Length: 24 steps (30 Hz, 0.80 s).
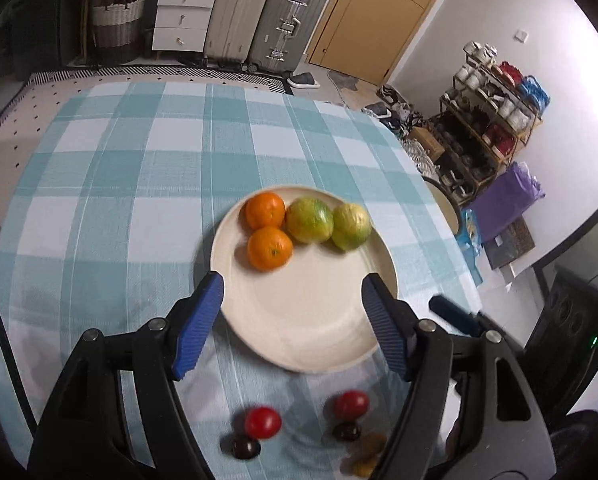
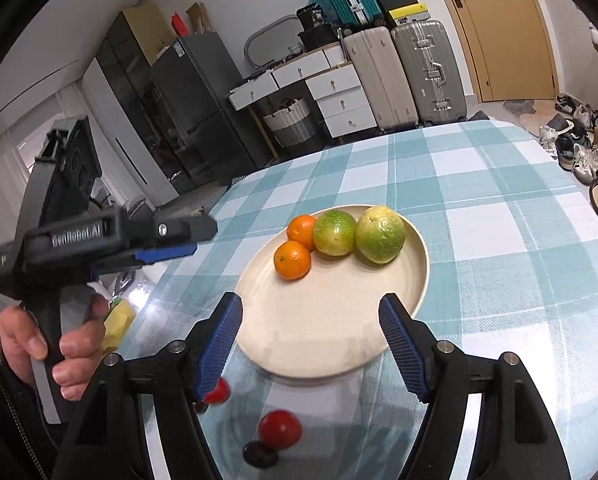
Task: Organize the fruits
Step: 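Place both oranges on the cream plate and open both tools, then move both tools back toward the tomatoes and small fruits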
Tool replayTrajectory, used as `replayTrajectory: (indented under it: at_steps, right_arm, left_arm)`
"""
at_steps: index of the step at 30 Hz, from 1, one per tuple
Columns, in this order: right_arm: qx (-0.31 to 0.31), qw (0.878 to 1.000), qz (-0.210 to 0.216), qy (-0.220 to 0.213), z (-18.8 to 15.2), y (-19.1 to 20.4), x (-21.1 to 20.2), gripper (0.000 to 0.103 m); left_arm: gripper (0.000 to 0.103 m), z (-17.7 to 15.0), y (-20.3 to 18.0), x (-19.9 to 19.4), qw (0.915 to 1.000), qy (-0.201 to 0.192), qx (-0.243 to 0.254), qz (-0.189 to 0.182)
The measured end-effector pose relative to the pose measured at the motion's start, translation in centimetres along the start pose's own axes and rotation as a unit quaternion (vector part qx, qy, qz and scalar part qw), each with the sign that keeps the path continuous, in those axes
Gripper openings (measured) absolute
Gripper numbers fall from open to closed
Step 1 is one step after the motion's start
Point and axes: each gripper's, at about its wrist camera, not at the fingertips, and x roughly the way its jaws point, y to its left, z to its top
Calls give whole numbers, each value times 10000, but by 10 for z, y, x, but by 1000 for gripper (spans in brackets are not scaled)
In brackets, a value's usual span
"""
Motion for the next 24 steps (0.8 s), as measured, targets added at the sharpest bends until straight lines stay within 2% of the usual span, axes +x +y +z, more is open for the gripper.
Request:
replayTrajectory:
  at_steps: [8, 11, 16, 21, 24]
  right_arm:
    - [-226, 9997, -21, -134, -13, 8, -24, 73]
    - [-230, 9995, 53, -197, -17, 10, -31, 73]
    - [-201, 9992, 68, -330, -27, 12, -42, 84]
    - [-181, 9994, 79, -280, -36, 15, -48, 85]
    - [-239, 9993, 44, -266, -42, 18, -53, 89]
  left_arm:
    - [70, -40, -7, -30, 9978, -259, 257, 545]
    - [74, -53, -8, -38, 9966, -331, 292, 696]
    - [76, -76, -14, -45, 9960, -341, 355, 750]
    - [79, -97, -14, -44, 9964, -281, 285, 751]
    - [80, -107, -14, -45, 9963, -291, 294, 753]
